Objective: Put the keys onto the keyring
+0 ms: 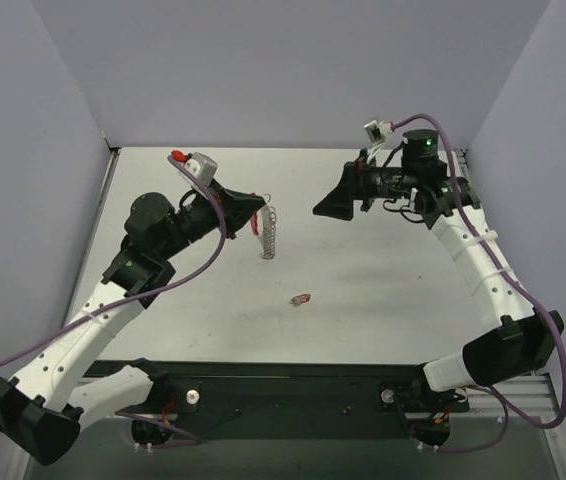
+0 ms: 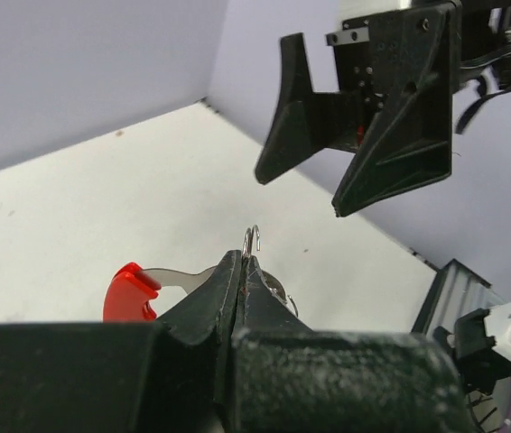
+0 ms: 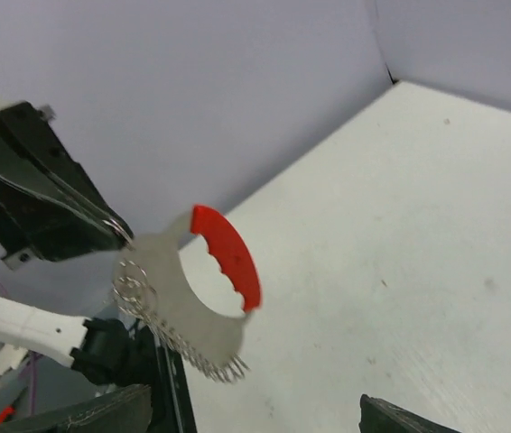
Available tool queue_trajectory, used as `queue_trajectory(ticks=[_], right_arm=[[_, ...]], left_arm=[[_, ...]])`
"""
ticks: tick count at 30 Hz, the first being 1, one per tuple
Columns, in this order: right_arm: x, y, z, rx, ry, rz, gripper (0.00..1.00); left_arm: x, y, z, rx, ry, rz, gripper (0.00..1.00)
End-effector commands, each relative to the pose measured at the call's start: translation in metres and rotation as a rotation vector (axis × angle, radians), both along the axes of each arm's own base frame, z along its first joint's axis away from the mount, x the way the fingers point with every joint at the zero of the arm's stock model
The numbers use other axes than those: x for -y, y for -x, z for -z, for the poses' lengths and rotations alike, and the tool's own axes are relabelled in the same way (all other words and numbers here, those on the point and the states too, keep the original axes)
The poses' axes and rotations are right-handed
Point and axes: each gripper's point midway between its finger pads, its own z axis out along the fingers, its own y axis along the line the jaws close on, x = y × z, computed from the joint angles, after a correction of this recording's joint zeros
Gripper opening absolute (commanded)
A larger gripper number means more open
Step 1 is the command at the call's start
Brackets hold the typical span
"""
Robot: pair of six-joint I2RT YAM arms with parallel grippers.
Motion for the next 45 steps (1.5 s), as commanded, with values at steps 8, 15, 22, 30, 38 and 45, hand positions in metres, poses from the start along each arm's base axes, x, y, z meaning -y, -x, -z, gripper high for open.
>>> queue_trajectory(ticks=[8, 15, 22, 30, 38, 45], right_arm=[[0.026, 0.079, 0.228, -0.387, 0.744, -0.157, 0.97], [0.018, 0.092, 0.263, -0.253, 0.969, -0.261, 0.78], [-0.002, 0.09, 0.277, -0.045, 0.976, -0.358, 0.7], [-0.03, 0.085, 0.294, 0.05, 0.926, -0.426, 0.62], [-0.048, 0.073, 0.308, 0.076, 0.913, -0.445, 0.54], [-0.055, 0.063, 0.316, 0.103, 0.91, -0.424, 0.53]], left_arm=[[-0.076, -0.014, 0.052, -0.104, -0.18, -0.398, 0.0], [-0.103, -0.025, 0.065, -0.165, -0.219, -0.547, 0.0], [-0.132, -0.026, 0.076, -0.237, -0.215, -0.661, 0.0], [-0.138, -0.025, 0.076, -0.251, -0.19, -0.654, 0.0], [-0.136, -0.023, 0.073, -0.246, -0.192, -0.627, 0.0], [-0.134, -0.019, 0.075, -0.248, -0.197, -0.604, 0.0]])
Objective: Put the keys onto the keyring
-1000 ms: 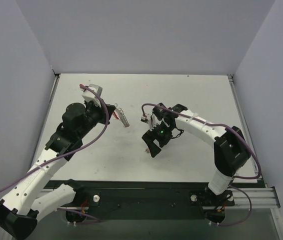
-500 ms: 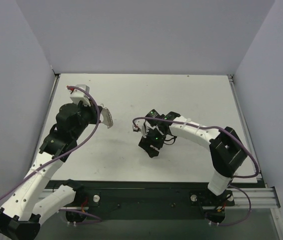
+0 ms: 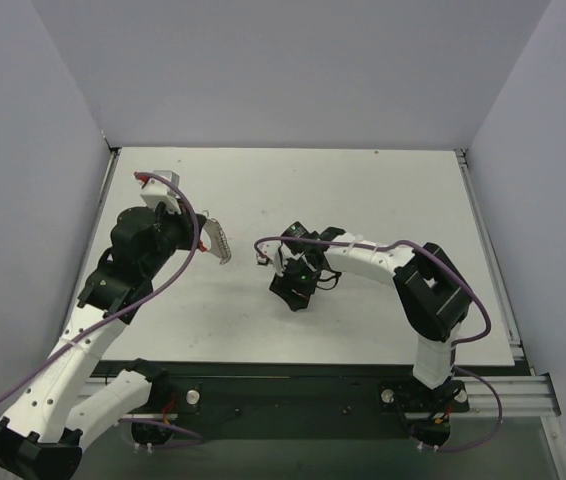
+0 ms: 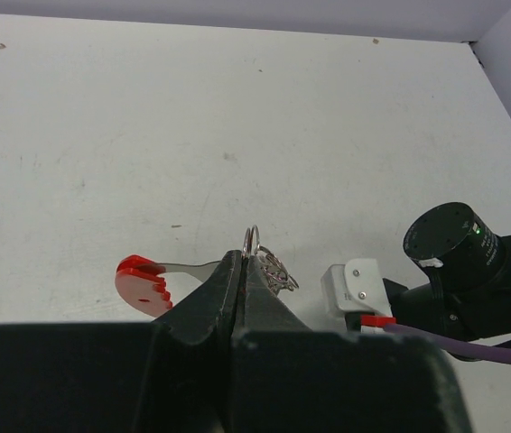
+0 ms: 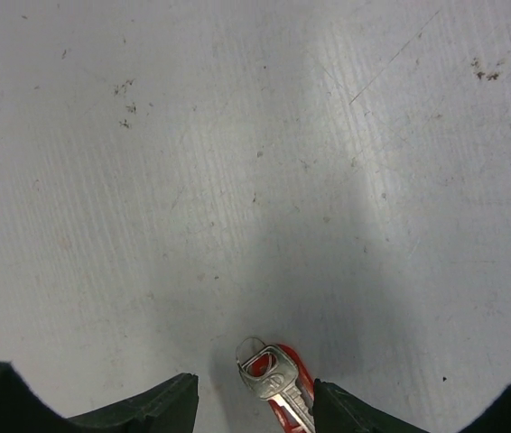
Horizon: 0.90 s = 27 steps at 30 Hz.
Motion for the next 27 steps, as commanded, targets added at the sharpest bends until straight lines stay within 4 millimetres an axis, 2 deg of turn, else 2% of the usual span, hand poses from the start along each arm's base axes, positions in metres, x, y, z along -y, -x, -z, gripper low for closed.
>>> queue_trajectory(ticks=[1, 2, 6, 7, 15, 24, 27], right_arm=[[-0.015, -0.012, -0.011, 0.053, -0.044, -0.028, 0.52], [-0.017, -0.011, -0.01, 0.046, -0.049, -0.027, 0.52], [-0.019, -0.011, -0.004, 0.028, -0.044, -0.03, 0.33], [-0.019, -0.011, -0.003, 0.028, -0.043, -0.033, 0.31], [-0.011, -0.003, -0.003, 0.014, -0.033, -0.051, 0.31], [-0.014, -0.001, -0.014, 0.009, -0.066, -0.055, 0.35], [-0.013, 0.0, -0.011, -0.001, -0.054, -0.066, 0.35]], left_arm=[[0.001, 0.004, -0.016, 0.048, 0.031, 0.023, 0.0], [0.002, 0.005, -0.016, 0.049, 0.032, 0.025, 0.0], [0.001, 0.007, -0.018, 0.055, 0.031, 0.028, 0.0], [0.001, 0.007, -0.018, 0.054, 0.031, 0.029, 0.0], [0.003, 0.008, -0.01, 0.039, 0.036, 0.039, 0.0], [0.003, 0.009, -0.01, 0.037, 0.033, 0.045, 0.0], [0.004, 0.009, -0.008, 0.031, 0.031, 0.046, 0.0]])
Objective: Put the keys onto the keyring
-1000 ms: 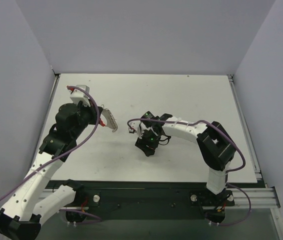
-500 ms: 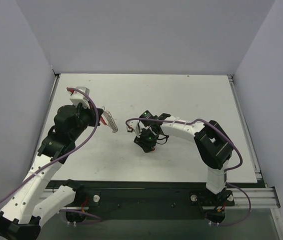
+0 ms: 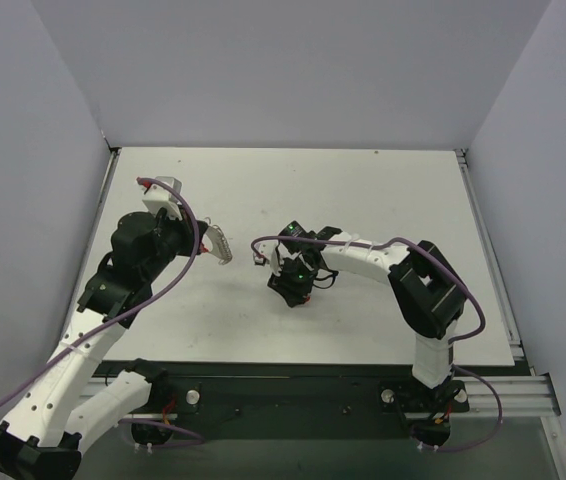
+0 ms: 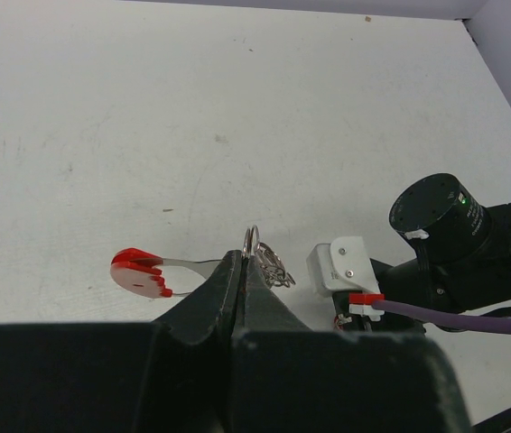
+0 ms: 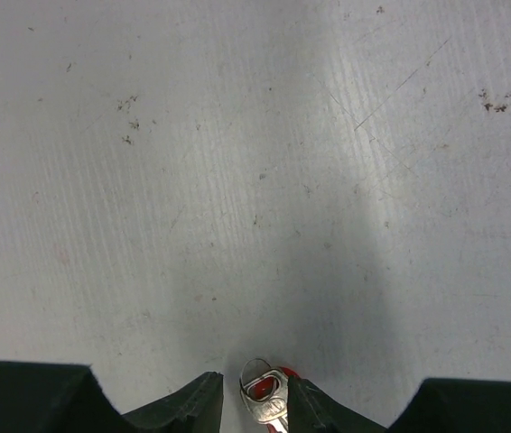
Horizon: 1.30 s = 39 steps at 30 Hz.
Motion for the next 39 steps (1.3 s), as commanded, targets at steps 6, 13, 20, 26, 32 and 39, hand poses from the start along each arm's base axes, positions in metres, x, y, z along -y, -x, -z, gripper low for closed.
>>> queue_trajectory(ticks=[6, 13, 20, 26, 32, 39], right_arm=[[0.002, 0.008, -0.003, -0.034, -0.003, -0.038, 0.34], [-0.004, 0.006, 0.004, -0.057, -0.014, -0.019, 0.12], [-0.007, -0.01, -0.009, -0.083, -0.073, 0.051, 0.0], [-0.003, -0.036, -0.059, -0.113, -0.223, 0.156, 0.0], [0.004, -0.043, -0.092, -0.147, -0.286, 0.181, 0.0], [0.014, -0.021, -0.059, -0.028, -0.129, 0.063, 0.44]], left_arm=[[0.001, -0.001, -0.02, 0.06, 0.032, 0.007, 0.0], [-0.001, -0.001, -0.023, 0.065, 0.033, 0.003, 0.0], [-0.005, 0.003, -0.024, 0.069, 0.027, -0.002, 0.0], [-0.003, 0.004, -0.022, 0.067, 0.023, 0.013, 0.0], [-0.001, 0.004, -0.019, 0.063, 0.025, 0.022, 0.0], [0.002, 0.006, -0.017, 0.059, 0.028, 0.039, 0.0]])
